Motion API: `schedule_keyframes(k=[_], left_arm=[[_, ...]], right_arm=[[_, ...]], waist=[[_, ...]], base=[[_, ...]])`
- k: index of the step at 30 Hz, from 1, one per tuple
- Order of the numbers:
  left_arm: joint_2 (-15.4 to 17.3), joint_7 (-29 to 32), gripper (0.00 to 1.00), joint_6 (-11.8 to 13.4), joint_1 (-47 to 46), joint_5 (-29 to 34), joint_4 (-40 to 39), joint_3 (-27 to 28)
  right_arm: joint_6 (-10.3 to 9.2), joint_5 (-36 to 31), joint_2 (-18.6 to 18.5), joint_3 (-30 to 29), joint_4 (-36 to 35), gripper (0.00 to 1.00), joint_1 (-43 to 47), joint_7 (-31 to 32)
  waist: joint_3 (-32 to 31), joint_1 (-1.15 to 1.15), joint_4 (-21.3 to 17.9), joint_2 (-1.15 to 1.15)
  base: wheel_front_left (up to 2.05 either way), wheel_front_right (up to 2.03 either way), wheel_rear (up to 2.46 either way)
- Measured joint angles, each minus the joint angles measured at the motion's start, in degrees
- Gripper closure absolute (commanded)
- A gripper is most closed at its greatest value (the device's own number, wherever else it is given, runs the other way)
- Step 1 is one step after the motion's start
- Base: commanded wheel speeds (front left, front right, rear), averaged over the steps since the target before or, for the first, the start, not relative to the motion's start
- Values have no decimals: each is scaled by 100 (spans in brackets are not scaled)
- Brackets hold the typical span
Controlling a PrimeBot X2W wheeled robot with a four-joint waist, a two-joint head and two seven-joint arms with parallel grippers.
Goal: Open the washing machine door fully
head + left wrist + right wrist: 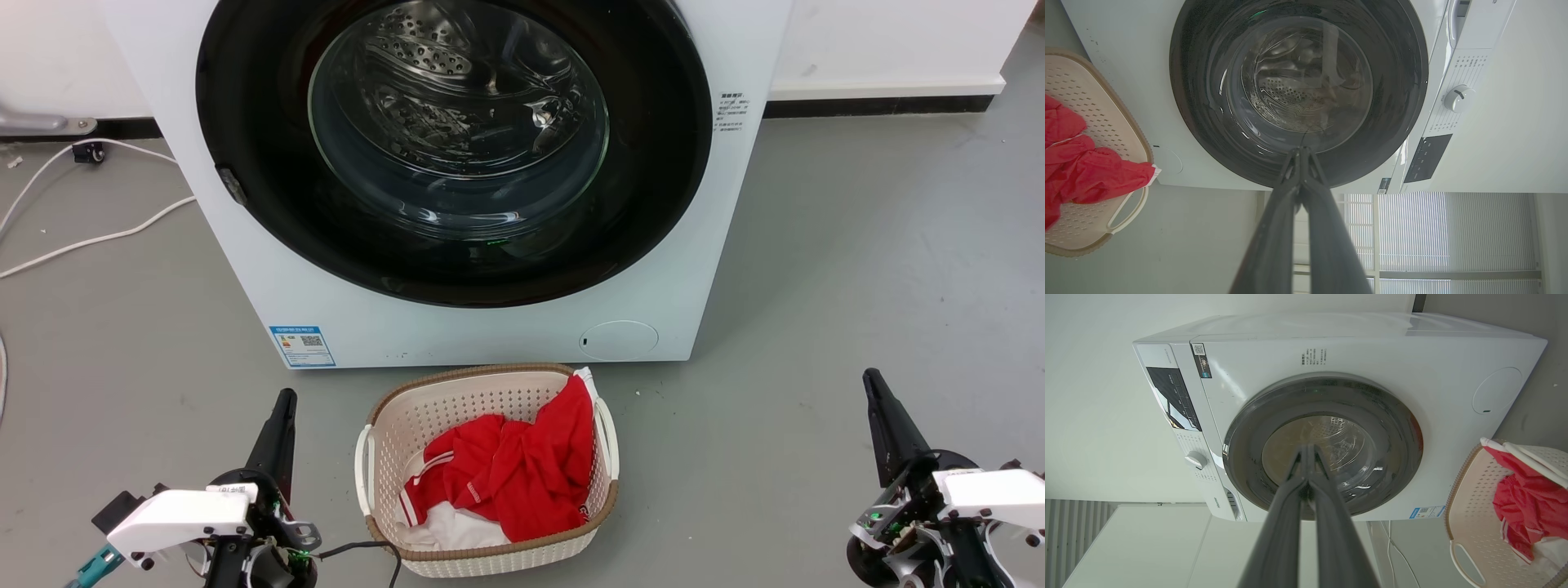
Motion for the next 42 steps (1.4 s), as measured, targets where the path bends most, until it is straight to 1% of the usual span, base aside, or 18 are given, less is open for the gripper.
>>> schedule_keyframes(k=[28,29,34,39,42], left_arm=[[-11,19,100,0,-1,16,1,15],[-11,19,0,0,-1,16,1,15],[-43,-30,0,7,137,16,148,-58],[-45,-179,0,8,125,22,96,-264],[-46,-261,0,8,116,69,45,-339]], right_arm=[[0,-16,12,-18,1,100,-4,16],[0,-16,12,-19,1,0,-4,16],[-1,-12,24,1,110,0,166,-18],[-1,-22,26,87,2,0,172,-170],[-1,-162,27,138,-89,0,206,-263]], waist=[[0,0,0,0],[0,0,0,0],[1,0,-1,0],[3,0,-3,0],[3,0,-2,0]], base=[[0,0,0],[0,0,0],[0,0,0],[0,0,0],[0,0,0]])
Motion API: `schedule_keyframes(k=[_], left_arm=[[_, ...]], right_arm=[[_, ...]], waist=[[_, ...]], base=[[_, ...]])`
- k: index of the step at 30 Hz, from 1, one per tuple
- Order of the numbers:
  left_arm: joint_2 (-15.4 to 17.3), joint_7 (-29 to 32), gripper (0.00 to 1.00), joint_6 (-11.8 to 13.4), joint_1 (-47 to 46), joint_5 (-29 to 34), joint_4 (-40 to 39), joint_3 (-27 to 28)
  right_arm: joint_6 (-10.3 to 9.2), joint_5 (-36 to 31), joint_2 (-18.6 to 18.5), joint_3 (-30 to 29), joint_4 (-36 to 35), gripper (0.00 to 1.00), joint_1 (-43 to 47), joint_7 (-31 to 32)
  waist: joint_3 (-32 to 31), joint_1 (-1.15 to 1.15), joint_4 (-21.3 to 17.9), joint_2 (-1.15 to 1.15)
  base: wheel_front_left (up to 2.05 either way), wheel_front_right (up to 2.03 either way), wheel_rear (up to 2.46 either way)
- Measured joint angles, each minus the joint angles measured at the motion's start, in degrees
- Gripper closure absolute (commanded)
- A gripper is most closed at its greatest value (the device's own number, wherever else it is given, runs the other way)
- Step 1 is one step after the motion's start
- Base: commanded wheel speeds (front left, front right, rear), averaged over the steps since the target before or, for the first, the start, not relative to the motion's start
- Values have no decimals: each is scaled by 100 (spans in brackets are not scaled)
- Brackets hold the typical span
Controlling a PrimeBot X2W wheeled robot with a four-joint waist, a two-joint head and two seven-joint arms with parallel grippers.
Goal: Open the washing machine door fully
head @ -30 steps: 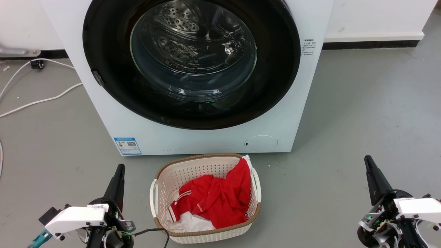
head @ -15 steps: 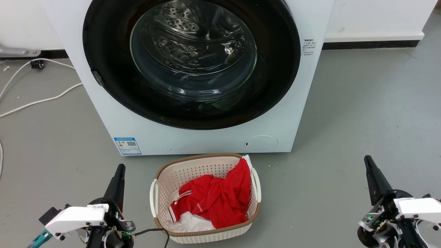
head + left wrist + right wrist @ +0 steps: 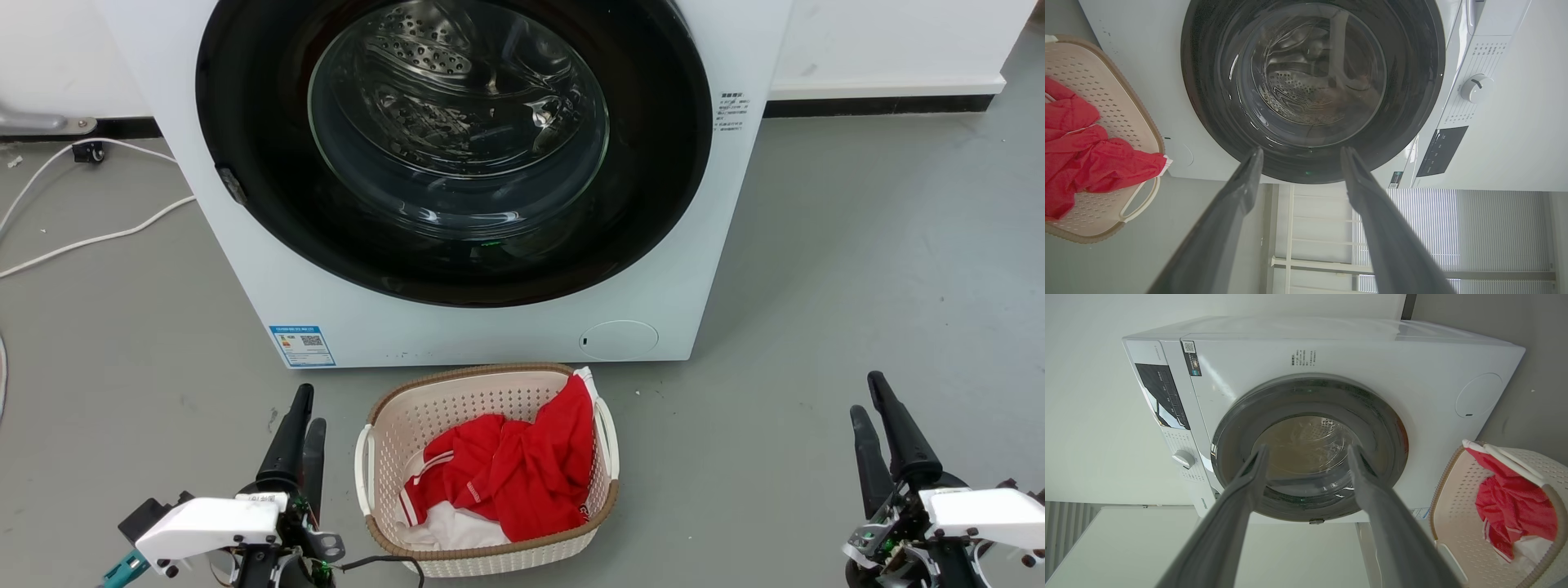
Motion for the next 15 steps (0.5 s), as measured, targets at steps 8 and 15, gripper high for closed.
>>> schedule_keyframes(k=[8,15], left_arm=[[1,-203,0,1,-49,722,-156,-92],[1,-372,0,0,-92,1667,-322,-209]], right_arm=[[0,-918,-4,51,-258,0,70,-204],[0,-2040,-4,152,-475,0,151,-359]], waist=[[6,0,10,0],[19,0,23,0]], base=[[0,0,0],[0,0,0]])
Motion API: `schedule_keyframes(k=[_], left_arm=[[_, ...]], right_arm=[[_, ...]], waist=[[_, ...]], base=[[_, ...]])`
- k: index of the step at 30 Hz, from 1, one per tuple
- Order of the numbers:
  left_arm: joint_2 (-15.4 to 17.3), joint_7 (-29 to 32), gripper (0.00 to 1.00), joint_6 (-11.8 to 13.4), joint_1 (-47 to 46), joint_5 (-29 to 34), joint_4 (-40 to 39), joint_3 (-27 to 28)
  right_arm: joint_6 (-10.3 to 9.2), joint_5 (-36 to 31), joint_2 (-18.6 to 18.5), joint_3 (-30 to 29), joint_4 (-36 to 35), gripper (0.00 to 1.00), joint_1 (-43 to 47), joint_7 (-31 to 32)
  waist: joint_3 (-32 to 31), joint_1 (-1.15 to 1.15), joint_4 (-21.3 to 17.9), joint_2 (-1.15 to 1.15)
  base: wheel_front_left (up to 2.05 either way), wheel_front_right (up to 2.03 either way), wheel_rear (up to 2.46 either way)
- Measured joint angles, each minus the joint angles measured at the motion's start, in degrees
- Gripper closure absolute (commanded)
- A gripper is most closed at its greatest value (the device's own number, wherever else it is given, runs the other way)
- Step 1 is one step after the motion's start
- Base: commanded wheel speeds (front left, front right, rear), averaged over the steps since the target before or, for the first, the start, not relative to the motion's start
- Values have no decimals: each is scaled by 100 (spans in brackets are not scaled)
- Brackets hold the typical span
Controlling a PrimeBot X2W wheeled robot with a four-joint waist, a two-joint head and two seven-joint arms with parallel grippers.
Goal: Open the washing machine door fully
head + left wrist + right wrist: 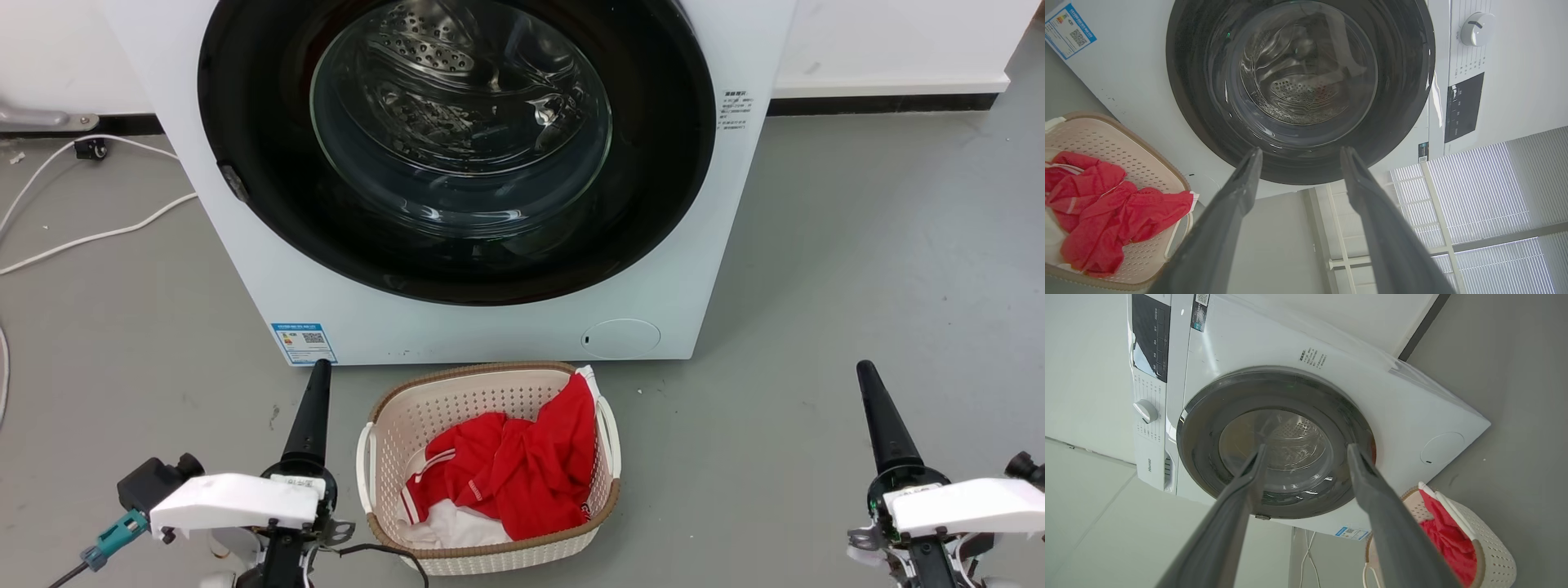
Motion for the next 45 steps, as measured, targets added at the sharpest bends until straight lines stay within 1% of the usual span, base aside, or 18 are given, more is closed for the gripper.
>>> schedule_keyframes(k=[13,22,33,45], left_arm=[[1,-266,0,4,-62,1617,-156,-259],[1,-438,0,135,-140,2541,-154,-405],[2,-626,0,254,-231,3482,-98,-584],[2,-814,0,313,-268,4481,-46,-637]], right_arm=[[1,-1890,7,51,-281,0,102,-288],[1,-2670,10,68,-416,0,176,-449],[1,-3572,11,94,-541,0,255,-641],[1,-4429,12,105,-682,0,367,-673]], waist=[[10,0,17,0],[3,0,3,0],[4,0,13,0],[7,0,26,0]], base=[[0,0,0],[0,0,0],[0,0,0],[0,0,0]])
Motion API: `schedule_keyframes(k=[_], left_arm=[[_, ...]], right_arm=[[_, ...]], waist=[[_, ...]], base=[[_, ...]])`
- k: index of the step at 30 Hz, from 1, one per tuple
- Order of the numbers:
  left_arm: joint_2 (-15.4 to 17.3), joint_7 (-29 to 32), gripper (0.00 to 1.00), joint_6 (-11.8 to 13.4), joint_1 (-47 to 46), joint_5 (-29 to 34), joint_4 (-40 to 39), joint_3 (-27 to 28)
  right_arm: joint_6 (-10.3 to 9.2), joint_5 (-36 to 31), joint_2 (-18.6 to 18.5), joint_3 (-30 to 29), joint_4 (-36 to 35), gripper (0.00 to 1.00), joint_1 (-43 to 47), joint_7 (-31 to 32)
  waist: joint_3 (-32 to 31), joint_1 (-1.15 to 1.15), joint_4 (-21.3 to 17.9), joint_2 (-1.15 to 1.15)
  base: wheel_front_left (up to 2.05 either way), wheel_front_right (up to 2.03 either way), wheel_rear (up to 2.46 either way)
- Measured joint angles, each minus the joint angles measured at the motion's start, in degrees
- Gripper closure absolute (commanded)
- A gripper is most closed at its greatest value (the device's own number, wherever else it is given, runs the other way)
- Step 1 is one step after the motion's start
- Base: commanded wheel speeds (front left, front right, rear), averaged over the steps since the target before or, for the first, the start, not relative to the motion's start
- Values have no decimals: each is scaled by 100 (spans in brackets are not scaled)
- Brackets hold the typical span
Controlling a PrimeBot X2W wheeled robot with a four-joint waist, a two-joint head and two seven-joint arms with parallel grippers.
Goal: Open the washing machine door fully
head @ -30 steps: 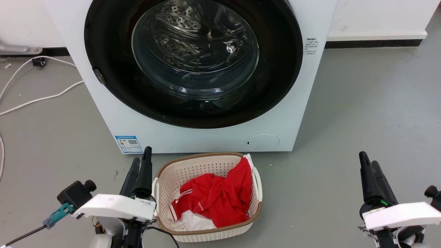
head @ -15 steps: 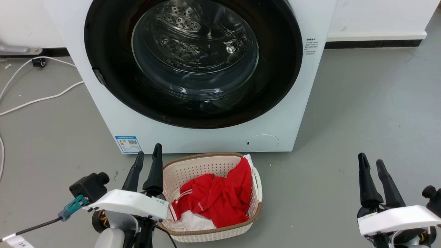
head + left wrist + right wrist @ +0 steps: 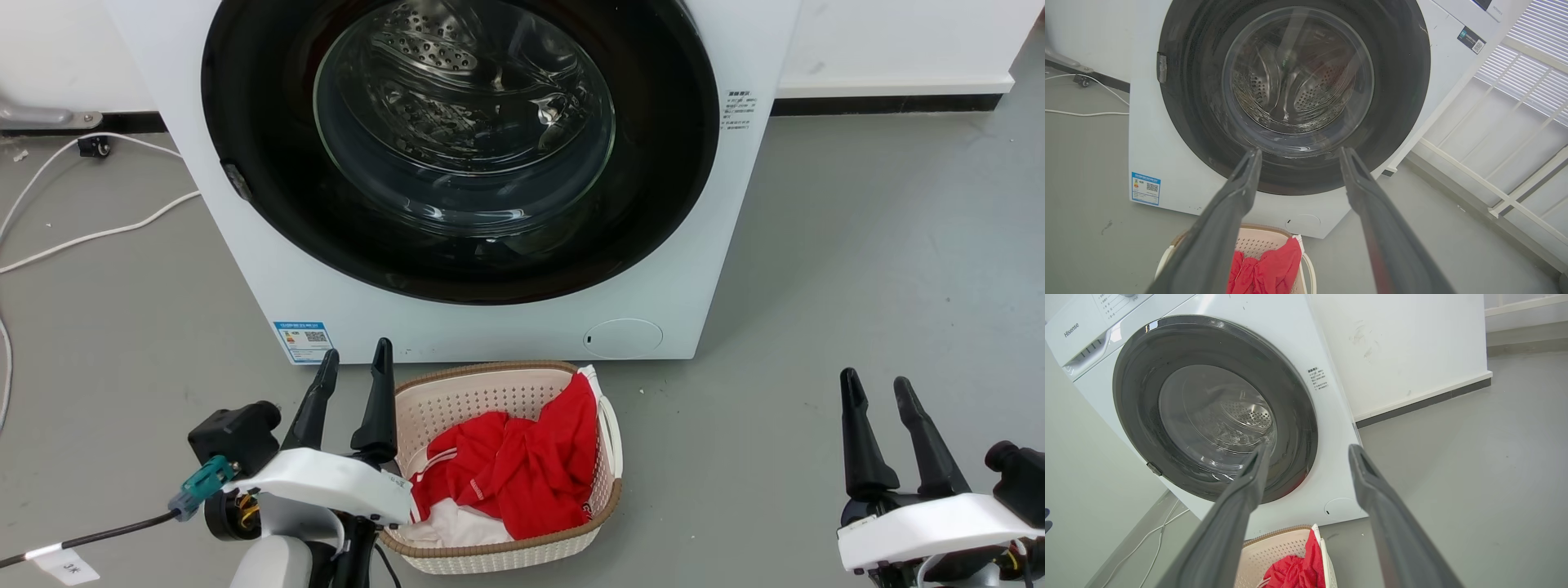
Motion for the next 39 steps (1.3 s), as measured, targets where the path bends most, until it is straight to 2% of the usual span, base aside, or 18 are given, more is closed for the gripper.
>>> schedule_keyframes(k=[2,14,39], left_arm=[[1,-52,0,43,-13,293,36,-22],[23,-225,0,220,-17,1062,53,-63],[93,-510,0,396,137,2236,-43,-67]], right_arm=[[0,-272,0,3,-59,0,8,-25],[1,-994,0,15,-153,0,88,-31],[1,-2073,1,35,-224,0,151,-83]], waist=[[2,0,4,0],[-6,0,15,0],[-5,0,67,0]], base=[[0,0,0],[0,0,0],[0,0,0]])
